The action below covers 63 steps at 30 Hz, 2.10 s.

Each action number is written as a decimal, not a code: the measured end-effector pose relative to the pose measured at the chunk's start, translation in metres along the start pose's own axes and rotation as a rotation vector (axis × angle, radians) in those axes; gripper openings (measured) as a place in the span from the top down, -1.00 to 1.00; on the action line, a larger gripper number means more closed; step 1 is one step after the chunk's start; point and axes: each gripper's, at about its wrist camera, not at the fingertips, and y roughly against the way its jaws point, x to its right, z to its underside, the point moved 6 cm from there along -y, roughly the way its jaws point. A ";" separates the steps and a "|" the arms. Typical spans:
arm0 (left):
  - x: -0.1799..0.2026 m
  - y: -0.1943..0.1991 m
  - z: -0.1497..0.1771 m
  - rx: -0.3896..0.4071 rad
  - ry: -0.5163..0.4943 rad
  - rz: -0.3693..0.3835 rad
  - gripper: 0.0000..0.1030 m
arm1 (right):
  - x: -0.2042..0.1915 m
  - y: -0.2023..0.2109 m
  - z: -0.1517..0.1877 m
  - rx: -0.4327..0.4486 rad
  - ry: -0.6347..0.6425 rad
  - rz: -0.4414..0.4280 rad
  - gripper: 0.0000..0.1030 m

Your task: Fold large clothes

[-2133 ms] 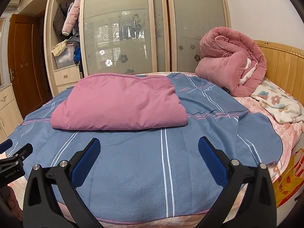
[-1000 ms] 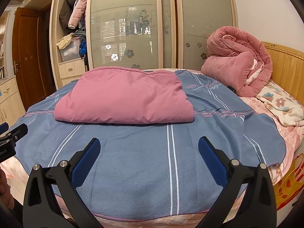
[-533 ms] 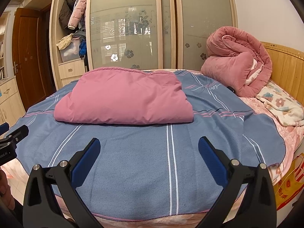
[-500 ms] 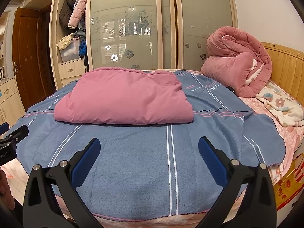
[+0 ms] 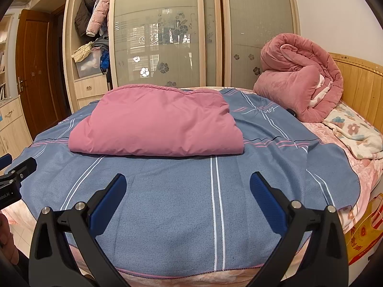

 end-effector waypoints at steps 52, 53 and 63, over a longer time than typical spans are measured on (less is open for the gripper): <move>0.003 0.004 0.002 0.003 -0.001 0.012 -0.96 | 0.003 0.000 0.001 -0.001 0.004 0.001 -0.97; 0.003 0.004 0.002 0.004 0.003 0.013 -0.96 | 0.003 0.000 0.001 -0.002 0.004 0.001 -0.97; 0.005 0.005 0.002 0.005 -0.002 0.031 -0.96 | 0.002 0.000 0.001 -0.004 0.004 0.001 -0.97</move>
